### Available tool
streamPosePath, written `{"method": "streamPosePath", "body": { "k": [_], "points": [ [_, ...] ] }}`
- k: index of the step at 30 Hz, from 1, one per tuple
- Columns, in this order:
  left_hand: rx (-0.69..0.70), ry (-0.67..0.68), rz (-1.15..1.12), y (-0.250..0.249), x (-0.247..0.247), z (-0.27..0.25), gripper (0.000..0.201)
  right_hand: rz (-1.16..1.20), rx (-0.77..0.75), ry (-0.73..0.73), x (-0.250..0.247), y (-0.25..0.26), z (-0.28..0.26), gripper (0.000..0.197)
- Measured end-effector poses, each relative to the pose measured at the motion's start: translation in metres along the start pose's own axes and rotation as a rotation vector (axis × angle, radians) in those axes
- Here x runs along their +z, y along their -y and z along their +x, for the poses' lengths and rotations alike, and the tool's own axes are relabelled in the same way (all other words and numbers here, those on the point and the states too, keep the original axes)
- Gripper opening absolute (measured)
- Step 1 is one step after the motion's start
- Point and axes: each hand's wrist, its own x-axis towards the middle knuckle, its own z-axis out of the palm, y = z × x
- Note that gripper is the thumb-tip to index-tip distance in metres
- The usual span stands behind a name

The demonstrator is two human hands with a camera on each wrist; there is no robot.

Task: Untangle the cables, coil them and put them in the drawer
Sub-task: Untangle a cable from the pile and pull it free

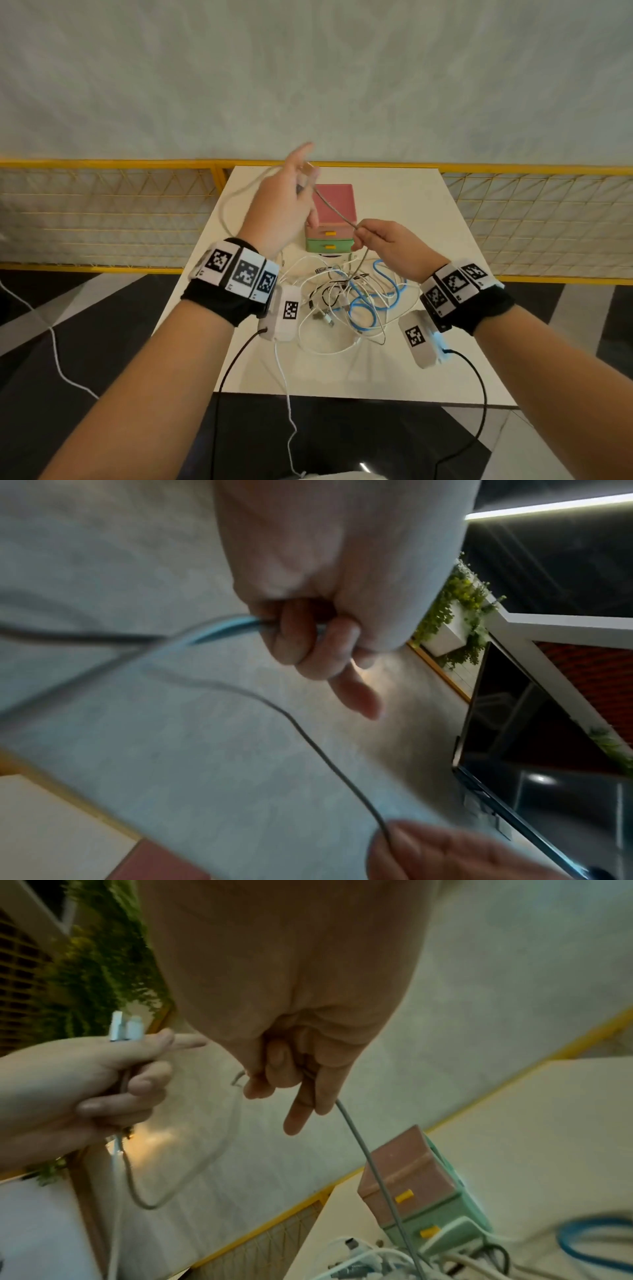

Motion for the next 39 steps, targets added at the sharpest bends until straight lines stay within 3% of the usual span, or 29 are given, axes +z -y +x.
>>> {"method": "streamPosePath", "body": {
  "k": [3,5,7,12,14,17,21,23,25,28,33,39],
  "points": [
    [-0.027,0.295,0.072,-0.006,0.015,-0.008,0.033,-0.095,-0.087,-0.022,-0.002,0.014,0.006,0.024],
    [-0.079,0.354,0.014,-0.005,0.021,-0.012,0.035,-0.078,-0.135,-0.023,-0.004,0.022,0.01,0.022],
    [-0.095,0.26,-0.045,-0.006,0.02,-0.011,0.041,0.017,-0.163,-0.007,-0.005,0.024,0.013,0.024],
    [-0.104,-0.208,-0.315,-0.01,-0.008,0.009,0.039,0.15,-0.041,0.009,0.01,-0.001,0.012,0.029],
    [-0.128,-0.247,-0.313,-0.006,-0.017,0.014,0.037,0.129,0.021,0.007,0.013,-0.011,0.01,0.027],
    [-0.112,-0.156,-0.136,0.001,-0.017,0.01,0.024,0.093,0.024,0.008,0.012,-0.017,0.015,0.026],
    [0.013,0.116,0.1,0.0,0.002,-0.001,0.039,-0.008,-0.006,0.004,0.011,-0.011,0.022,0.032],
    [-0.019,0.275,0.203,0.001,0.015,-0.004,0.033,-0.06,-0.06,-0.005,0.01,-0.004,0.024,0.031],
    [-0.052,0.338,0.205,0.005,0.023,-0.004,0.028,-0.096,-0.134,-0.025,0.007,0.001,0.025,0.025],
    [0.003,0.23,0.204,0.011,0.023,0.001,0.028,-0.108,-0.16,-0.055,0.003,0.005,0.026,0.019],
    [-0.003,-0.108,-0.073,0.006,0.001,0.018,0.032,-0.17,0.012,-0.039,-0.003,-0.032,0.024,0.025],
    [-0.053,-0.196,-0.179,0.017,-0.011,0.024,0.031,-0.197,0.08,-0.123,-0.015,-0.05,0.027,0.023]
  ]
}}
